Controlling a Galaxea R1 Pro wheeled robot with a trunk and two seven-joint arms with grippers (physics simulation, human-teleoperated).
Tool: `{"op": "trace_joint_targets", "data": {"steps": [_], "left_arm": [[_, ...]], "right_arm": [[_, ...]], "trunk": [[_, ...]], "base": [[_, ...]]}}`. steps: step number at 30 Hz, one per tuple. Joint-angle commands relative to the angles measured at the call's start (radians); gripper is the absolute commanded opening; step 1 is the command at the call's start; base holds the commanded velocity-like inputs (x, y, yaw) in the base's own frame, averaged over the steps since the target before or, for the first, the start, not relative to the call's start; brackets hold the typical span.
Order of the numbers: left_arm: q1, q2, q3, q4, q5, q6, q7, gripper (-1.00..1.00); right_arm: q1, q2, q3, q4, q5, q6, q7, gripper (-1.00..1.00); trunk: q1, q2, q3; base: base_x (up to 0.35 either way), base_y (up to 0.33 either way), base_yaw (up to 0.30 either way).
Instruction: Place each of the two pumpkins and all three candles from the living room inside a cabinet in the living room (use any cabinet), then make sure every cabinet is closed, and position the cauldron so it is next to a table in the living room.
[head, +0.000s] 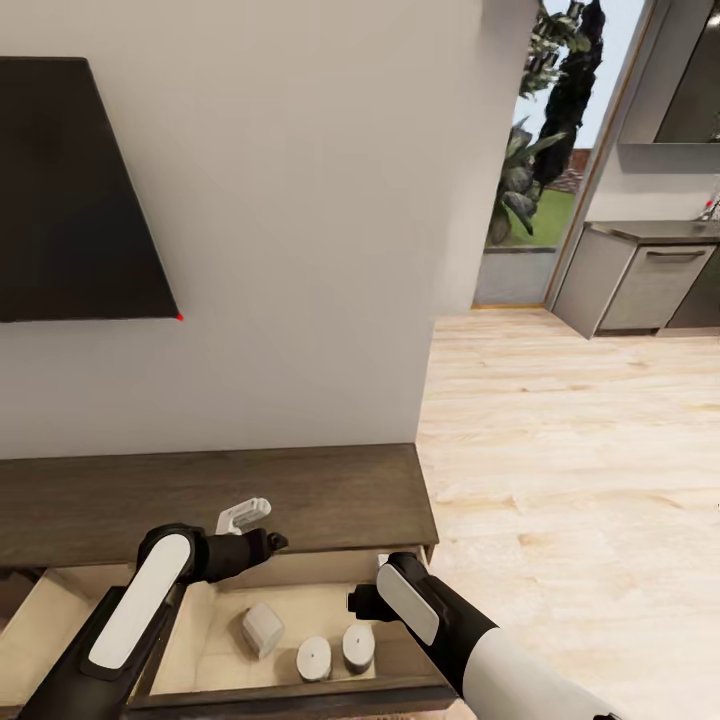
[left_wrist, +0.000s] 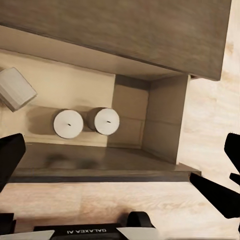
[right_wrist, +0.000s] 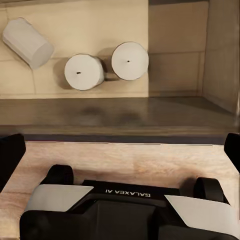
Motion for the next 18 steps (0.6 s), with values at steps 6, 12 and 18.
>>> {"op": "trace_joint_targets", "data": {"steps": [6, 12, 18], "left_arm": [[-0.001, 0.0, -0.002, -0.001, 0.009, 0.001, 0.01, 1.0], [-0.001, 0.0, -0.003, -0.001, 0.009, 0.001, 0.01, 1.0], [-0.001, 0.0, -0.003, -0.001, 0.009, 0.001, 0.01, 1.0]], "right_arm": [[-0.001, -0.001, 0.005, -0.001, -0.01, 0.0, -0.01, 1.0], [-0.001, -0.001, 0.005, -0.001, -0.01, 0.001, -0.011, 1.0], [-0.001, -0.001, 0.005, -0.001, -0.01, 0.001, -0.011, 1.0]], "trunk": [[0.0, -0.001, -0.001], [0.0, -0.001, -0.001], [0.0, -0.001, -0.001]], "base": [[-0.041, -0.202, 0.0], [-0.014, -0.225, 0.0], [-0.102, -0.209, 0.0]]}}
